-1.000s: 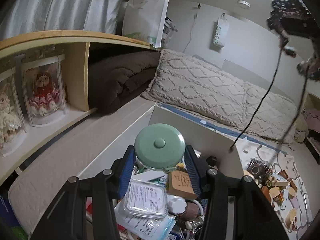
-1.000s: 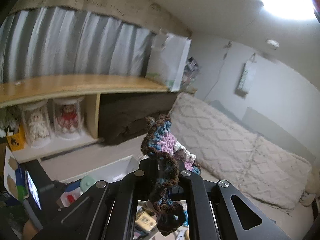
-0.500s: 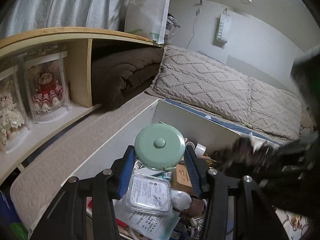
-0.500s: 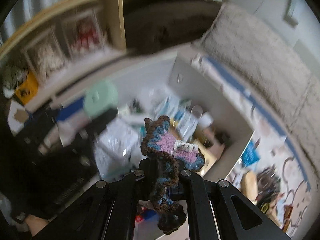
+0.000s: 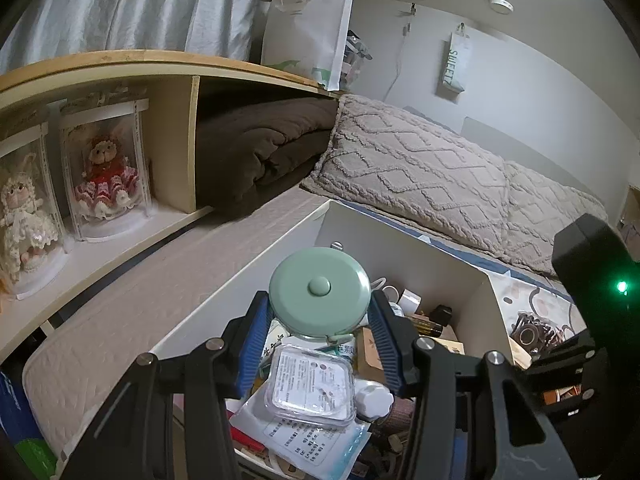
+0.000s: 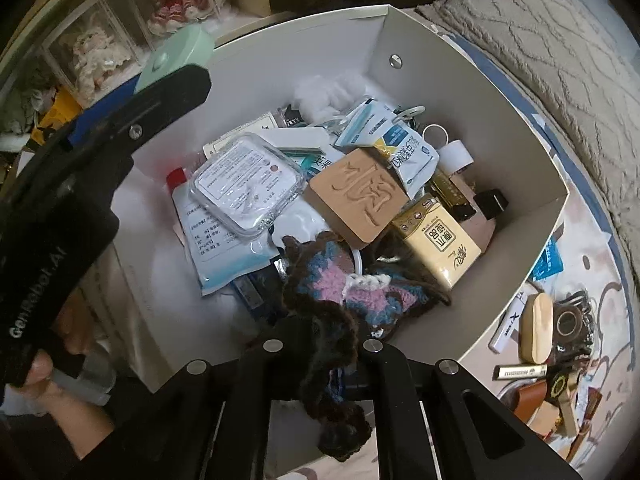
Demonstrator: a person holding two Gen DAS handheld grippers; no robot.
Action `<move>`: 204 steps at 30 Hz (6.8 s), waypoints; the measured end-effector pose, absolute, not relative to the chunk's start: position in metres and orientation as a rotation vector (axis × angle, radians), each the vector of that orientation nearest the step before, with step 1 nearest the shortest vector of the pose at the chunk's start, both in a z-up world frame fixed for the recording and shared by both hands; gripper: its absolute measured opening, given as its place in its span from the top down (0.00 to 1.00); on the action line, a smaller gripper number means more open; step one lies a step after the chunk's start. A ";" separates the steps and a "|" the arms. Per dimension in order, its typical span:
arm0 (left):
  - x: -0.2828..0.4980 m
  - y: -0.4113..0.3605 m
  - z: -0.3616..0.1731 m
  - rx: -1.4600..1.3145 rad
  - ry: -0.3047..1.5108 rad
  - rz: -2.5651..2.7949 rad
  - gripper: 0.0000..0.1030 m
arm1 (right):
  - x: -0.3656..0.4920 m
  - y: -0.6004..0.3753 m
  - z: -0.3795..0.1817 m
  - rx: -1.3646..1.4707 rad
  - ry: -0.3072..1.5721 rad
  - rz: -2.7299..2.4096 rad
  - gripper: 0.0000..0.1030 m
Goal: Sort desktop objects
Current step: 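Open the right gripper to drop the crocheted pouch into the box, then lower the mint tape measure into the box and open the left gripper, then withdraw both open grippers from the box back over the bed, then close the right gripper on the brown leather strip with white ring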
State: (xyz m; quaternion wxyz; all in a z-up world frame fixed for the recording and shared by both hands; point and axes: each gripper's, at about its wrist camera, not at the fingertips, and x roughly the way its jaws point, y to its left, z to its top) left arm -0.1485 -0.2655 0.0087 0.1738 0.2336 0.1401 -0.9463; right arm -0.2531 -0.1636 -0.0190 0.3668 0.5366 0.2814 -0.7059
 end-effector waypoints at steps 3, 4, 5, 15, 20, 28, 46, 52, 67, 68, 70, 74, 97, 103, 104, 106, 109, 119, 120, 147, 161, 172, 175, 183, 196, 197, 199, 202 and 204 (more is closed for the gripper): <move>-0.149 -0.267 0.009 0.664 0.403 -2.683 0.52 | -0.247 -0.166 -0.015 1.311 0.811 -1.848 0.07; -0.149 -0.267 0.009 0.664 0.402 -2.683 0.52 | -0.247 -0.166 -0.014 1.296 0.822 -1.857 0.07; -0.148 -0.267 0.009 0.663 0.403 -2.684 0.52 | -0.246 -0.167 -0.011 1.282 0.828 -1.869 0.07; -0.152 -0.258 0.003 0.705 0.353 -2.718 0.52 | -0.252 -0.161 0.004 1.174 0.884 -1.985 0.07; -0.157 -0.244 0.001 0.758 0.289 -2.761 0.52 | -0.250 -0.144 0.010 1.139 0.847 -2.027 0.07; -0.156 -0.219 -0.002 0.841 0.194 -2.835 0.52 | -0.236 -0.113 0.017 1.081 0.722 -2.073 0.07; -0.153 -0.185 -0.008 1.016 0.006 -2.879 0.52 | -0.219 -0.087 0.001 1.091 0.667 -2.069 0.07; -0.156 -0.180 -0.015 1.078 -0.051 -2.856 0.51 | -0.212 -0.078 0.000 1.077 0.638 -2.070 0.07; -0.154 -0.188 -0.010 1.021 -0.009 -2.799 0.09 | -0.195 -0.058 -0.012 1.025 0.632 -2.089 0.00; -0.153 -0.188 -0.010 1.020 -0.007 -2.798 0.09 | -0.194 -0.057 -0.011 1.017 0.623 -2.089 0.00; -0.153 -0.188 -0.009 1.019 -0.003 -2.801 0.09 | -0.193 -0.057 -0.011 1.006 0.616 -2.093 0.00; -0.152 -0.186 -0.008 1.007 -0.005 -2.804 0.09 | -0.193 -0.056 -0.011 0.986 0.606 -2.112 0.00; -0.144 -0.177 0.016 0.808 0.167 -2.843 0.00 | -0.191 0.001 0.013 0.759 0.374 -2.430 0.00; -0.146 -0.164 0.017 0.799 0.123 -2.854 0.00 | -0.187 0.034 0.018 0.718 0.298 -2.519 0.00; -0.146 -0.161 0.017 0.797 0.105 -2.859 0.00 | -0.186 0.040 0.019 0.711 0.286 -2.540 0.00; -0.147 -0.155 0.017 0.790 0.090 -2.864 0.00 | -0.185 0.051 0.019 0.698 0.275 -2.576 0.00; -0.149 -0.147 0.017 0.787 0.096 -2.885 0.00 | -0.183 0.068 0.020 0.681 0.273 -2.630 0.00; -0.155 -0.116 0.012 0.774 0.054 -2.919 0.00 | -0.172 0.119 0.019 0.624 0.217 -2.735 0.00; -0.156 -0.113 0.012 0.771 0.050 -2.921 0.00 | -0.171 0.125 0.019 0.613 0.206 -2.744 0.00; -0.152 -0.044 0.004 0.657 0.023 -3.078 0.00 | -0.145 0.200 0.002 0.548 0.116 -2.841 0.00; -0.157 -0.006 -0.026 0.771 0.008 -3.169 0.00 | -0.165 0.236 -0.036 0.701 0.063 -2.884 0.00; -0.165 0.020 -0.055 0.958 -0.061 -3.193 0.00 | -0.208 0.219 -0.076 0.968 0.027 -2.709 0.00; -0.166 0.017 -0.056 0.972 -0.053 -3.191 0.00 | -0.226 0.207 -0.086 1.040 -0.001 -2.616 0.00; -0.171 0.001 -0.056 0.980 0.026 -3.167 0.00 | -0.259 0.180 -0.093 1.049 -0.030 -2.539 0.23; -0.178 0.000 -0.065 1.027 0.016 -3.148 0.00 | -0.293 0.149 -0.126 1.166 0.000 -2.429 0.55; -0.178 0.000 -0.065 1.029 0.019 -3.146 0.00 | -0.290 0.145 -0.127 1.166 0.032 -2.427 0.55; -0.179 -0.001 -0.066 1.034 0.026 -3.143 0.00 | -0.285 0.141 -0.128 1.167 0.070 -2.411 0.55; -0.178 -0.003 -0.065 1.034 0.038 -3.142 0.00 | -0.275 0.137 -0.129 1.159 0.097 -2.375 0.55; -0.178 -0.005 -0.063 1.032 0.043 -3.142 0.00 | -0.270 0.138 -0.129 1.158 0.105 -2.368 0.55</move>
